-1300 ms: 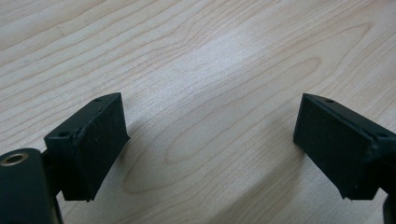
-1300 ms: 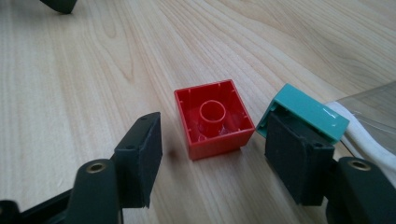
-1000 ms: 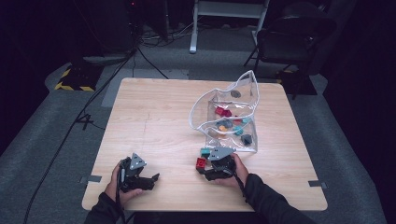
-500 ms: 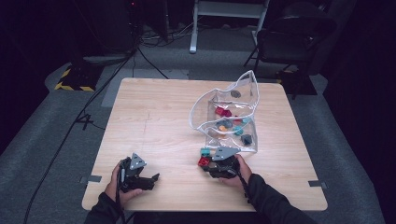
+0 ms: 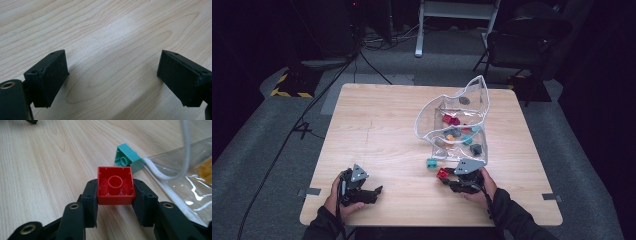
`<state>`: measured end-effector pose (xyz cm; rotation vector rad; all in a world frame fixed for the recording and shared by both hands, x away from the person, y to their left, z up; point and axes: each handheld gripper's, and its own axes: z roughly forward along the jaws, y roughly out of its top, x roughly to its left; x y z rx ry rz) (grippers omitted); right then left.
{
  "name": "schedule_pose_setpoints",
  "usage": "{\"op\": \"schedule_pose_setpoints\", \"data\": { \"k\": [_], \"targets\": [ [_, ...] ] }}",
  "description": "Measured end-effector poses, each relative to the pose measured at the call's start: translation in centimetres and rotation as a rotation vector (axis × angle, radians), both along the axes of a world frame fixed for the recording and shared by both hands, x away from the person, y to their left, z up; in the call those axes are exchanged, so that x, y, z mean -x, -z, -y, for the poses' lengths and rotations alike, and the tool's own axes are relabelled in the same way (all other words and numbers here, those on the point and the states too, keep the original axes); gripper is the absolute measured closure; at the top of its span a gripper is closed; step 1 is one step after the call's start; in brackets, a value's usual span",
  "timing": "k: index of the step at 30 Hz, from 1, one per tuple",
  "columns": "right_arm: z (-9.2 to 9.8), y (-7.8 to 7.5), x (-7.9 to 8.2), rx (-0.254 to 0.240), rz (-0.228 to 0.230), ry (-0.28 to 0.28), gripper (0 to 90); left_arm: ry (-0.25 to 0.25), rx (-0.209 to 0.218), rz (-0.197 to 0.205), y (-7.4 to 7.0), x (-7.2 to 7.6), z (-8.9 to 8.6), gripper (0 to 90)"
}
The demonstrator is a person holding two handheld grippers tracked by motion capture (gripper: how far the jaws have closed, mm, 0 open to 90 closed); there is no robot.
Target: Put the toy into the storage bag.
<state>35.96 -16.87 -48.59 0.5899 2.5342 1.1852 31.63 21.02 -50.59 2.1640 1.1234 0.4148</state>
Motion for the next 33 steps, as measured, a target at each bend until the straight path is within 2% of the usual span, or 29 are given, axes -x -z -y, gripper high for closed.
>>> {"op": "schedule_pose_setpoints", "data": {
  "k": [7,13,22,27,33],
  "targets": [
    [2.2,-1.3,0.6,-0.026,0.017,0.020,59.2,0.000,0.000,0.000,0.0,0.0,0.0,10.0],
    [3.8,-2.6,1.0,-0.069,0.041,0.037,59.2,0.000,0.000,0.000,0.0,0.0,0.0,10.0],
    [5.3,-4.1,1.0,-0.085,0.057,0.072,59.2,-0.001,0.001,-0.001,0.0,0.0,0.0,10.0],
    [5.8,-5.3,0.9,-0.089,0.089,0.090,59.2,0.000,0.001,-0.001,0.0,0.0,0.0,10.0],
    [6.5,-7.4,0.8,-0.116,0.134,0.112,59.2,0.000,0.001,-0.001,0.0,0.0,0.0,10.0]
  ]
}}
